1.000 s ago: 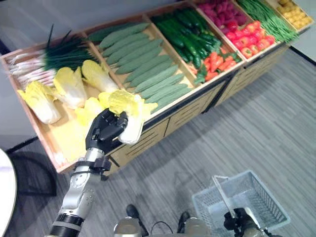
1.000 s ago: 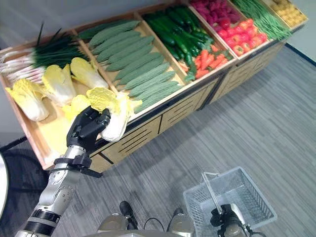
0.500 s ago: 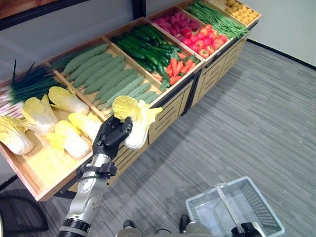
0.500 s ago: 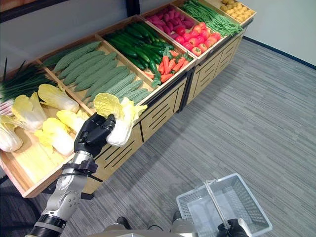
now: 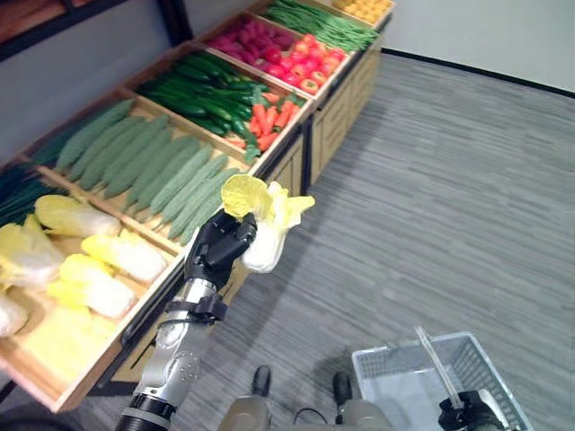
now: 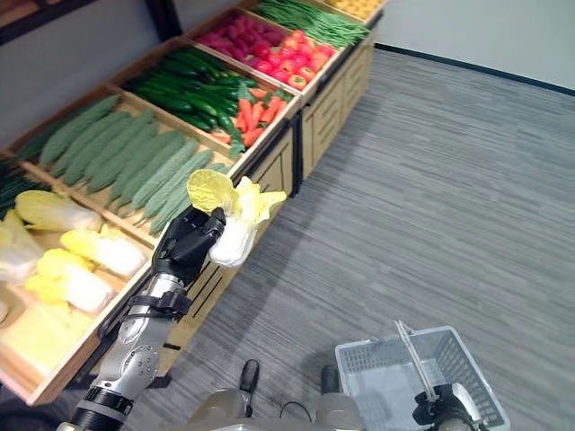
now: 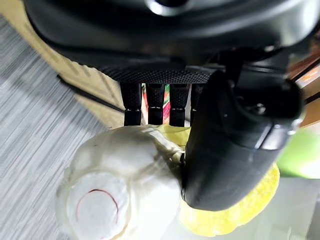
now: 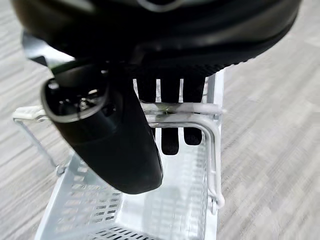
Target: Get the vegetables into the basket
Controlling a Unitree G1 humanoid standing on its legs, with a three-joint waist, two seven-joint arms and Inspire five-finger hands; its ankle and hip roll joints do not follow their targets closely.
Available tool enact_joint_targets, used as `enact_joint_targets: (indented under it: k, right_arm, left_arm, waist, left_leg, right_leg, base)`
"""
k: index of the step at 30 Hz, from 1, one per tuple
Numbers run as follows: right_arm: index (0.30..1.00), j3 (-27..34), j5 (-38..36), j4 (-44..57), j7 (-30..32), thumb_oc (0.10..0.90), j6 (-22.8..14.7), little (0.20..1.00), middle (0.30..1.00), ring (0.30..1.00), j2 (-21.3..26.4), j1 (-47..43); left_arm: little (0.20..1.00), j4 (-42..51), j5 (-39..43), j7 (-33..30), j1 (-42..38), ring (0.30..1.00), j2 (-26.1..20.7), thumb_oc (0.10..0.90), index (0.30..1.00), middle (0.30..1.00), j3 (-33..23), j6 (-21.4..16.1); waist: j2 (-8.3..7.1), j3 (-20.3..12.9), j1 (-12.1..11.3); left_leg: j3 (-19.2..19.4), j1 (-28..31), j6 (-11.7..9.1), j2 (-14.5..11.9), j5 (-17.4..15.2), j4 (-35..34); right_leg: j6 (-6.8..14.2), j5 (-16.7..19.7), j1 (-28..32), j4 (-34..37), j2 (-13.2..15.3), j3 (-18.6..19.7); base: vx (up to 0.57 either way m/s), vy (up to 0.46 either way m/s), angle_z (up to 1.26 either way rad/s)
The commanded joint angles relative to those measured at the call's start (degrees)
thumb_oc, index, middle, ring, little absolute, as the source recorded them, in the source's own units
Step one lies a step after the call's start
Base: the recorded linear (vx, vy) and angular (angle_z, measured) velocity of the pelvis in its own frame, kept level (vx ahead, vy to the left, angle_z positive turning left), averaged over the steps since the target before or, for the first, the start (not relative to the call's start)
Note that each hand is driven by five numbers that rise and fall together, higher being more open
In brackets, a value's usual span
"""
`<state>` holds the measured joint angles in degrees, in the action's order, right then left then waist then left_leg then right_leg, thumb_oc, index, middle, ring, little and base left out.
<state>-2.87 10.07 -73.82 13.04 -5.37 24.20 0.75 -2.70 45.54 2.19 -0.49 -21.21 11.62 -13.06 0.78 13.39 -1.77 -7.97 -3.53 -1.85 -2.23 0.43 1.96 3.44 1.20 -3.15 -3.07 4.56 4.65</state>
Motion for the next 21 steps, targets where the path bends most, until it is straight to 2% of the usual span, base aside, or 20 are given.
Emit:
enact_joint_targets:
  k: [1,4,7,8,12,13,14,15,21]
  right_arm:
    - [0.300,-1.44,-2.71,1.21,1.28,0.400,-1.22,0.300,0.300,0.300,1.21,0.55]
    - [0.300,-1.85,-2.59,1.46,0.96,0.400,-1.11,0.300,0.300,0.300,0.30,0.31]
    - [0.300,-2.31,-2.60,2.96,1.21,0.400,-1.12,0.300,0.300,0.300,-0.46,-0.89]
    - [0.300,-2.45,-2.61,2.96,1.28,0.400,-1.01,0.300,0.300,0.300,-0.73,-1.41]
    - [0.300,-2.91,-2.11,3.47,1.09,0.400,-1.29,0.300,0.300,0.300,-1.41,-1.53]
    - [0.300,-2.83,-2.06,3.25,1.20,0.400,-1.29,0.300,0.300,0.300,-1.46,-1.35]
    - [0.300,-2.83,-1.89,3.12,1.20,0.400,-1.25,0.300,0.300,0.300,-1.57,-1.00]
    - [0.300,-2.69,-1.99,3.20,1.27,0.400,-1.29,0.300,0.300,0.300,-1.50,-0.38]
    - [0.300,-2.27,-2.04,3.23,1.02,0.400,-1.39,0.300,0.300,0.300,-0.57,1.12]
  left_arm:
    - [0.300,8.89,-0.75,1.47,-5.38,0.300,-1.74,0.400,0.300,0.300,-2.65,-7.54]
    - [0.300,8.29,-0.64,1.88,-5.28,0.300,-2.43,0.400,0.300,0.300,-2.16,-7.59]
    - [0.300,7.37,-1.11,1.06,-5.42,0.300,-2.97,0.400,0.300,0.300,-2.69,-8.06]
    - [0.300,7.18,-1.49,0.78,-5.57,0.300,-3.29,0.400,0.300,0.300,-2.93,-8.03]
    - [0.300,6.97,-3.35,0.34,-4.56,0.300,-4.90,0.400,0.300,0.300,-4.65,-7.47]
    - [0.300,7.09,-3.21,0.30,-4.57,0.300,-4.92,0.400,0.300,0.300,-4.89,-7.42]
    - [0.300,7.19,-3.35,0.42,-4.38,0.300,-4.74,0.400,0.300,0.300,-4.86,-7.12]
    - [0.300,6.96,-3.58,0.59,-4.40,0.300,-4.73,0.400,0.300,0.300,-4.91,-6.84]
    - [0.300,6.88,-3.40,1.01,-3.44,0.300,-4.19,0.400,0.300,0.300,-5.04,-6.54]
  waist:
    - [-2.55,-2.06,1.13]
    - [-3.32,-2.36,1.61]
    - [-3.77,-1.78,1.86]
    - [-3.72,-1.56,1.33]
    - [-3.12,-1.70,-0.49]
    - [-3.30,-2.05,-0.70]
    - [-3.97,-2.84,-1.18]
    - [-4.31,-3.26,-1.00]
    - [-4.02,-3.32,-0.38]
  left_leg:
    - [2.45,1.10,-1.06,0.31,4.40,-2.65]
    - [6.54,2.23,0.15,1.31,3.25,-3.32]
    - [10.73,2.22,0.46,1.39,2.76,-3.69]
    - [12.12,2.18,0.59,1.02,2.53,-3.40]
    - [17.18,2.75,1.06,-0.61,2.48,-3.77]
    - [18.17,3.02,0.98,-0.83,2.85,-4.31]
    - [19.25,3.24,0.70,-0.70,3.09,-5.09]
    - [20.11,3.64,0.25,-1.05,3.59,-5.58]
    - [20.39,4.16,-1.77,-3.37,5.53,-5.54]
  right_leg:
    - [3.28,-0.64,4.34,-1.54,1.40,-0.66]
    - [5.58,1.42,2.15,-1.52,2.94,2.69]
    - [7.68,5.20,-1.06,-0.59,4.17,3.63]
    - [7.72,5.38,-1.90,-0.93,4.55,2.06]
    - [5.79,3.57,-0.68,-6.83,7.59,-12.45]
    - [5.77,3.37,-0.28,-7.27,7.73,-13.39]
    - [5.89,2.89,1.55,-4.68,7.64,-14.87]
    - [5.86,2.97,1.71,-2.58,7.31,-14.54]
    - [4.72,2.99,3.98,2.92,4.79,-14.09]
  base:
    - [0.05,0.277,-0.44]
    - [-0.02,0.245,-0.51]
    - [-0.11,0.177,-0.78]
    - [-0.10,0.106,-1.19]
    - [-0.09,0.069,-1.04]
    - [-0.06,-0.025,-0.80]
    - [0.00,-0.128,-0.59]
    - [0.00,-0.118,-0.52]
    - [0.01,-0.200,-0.17]
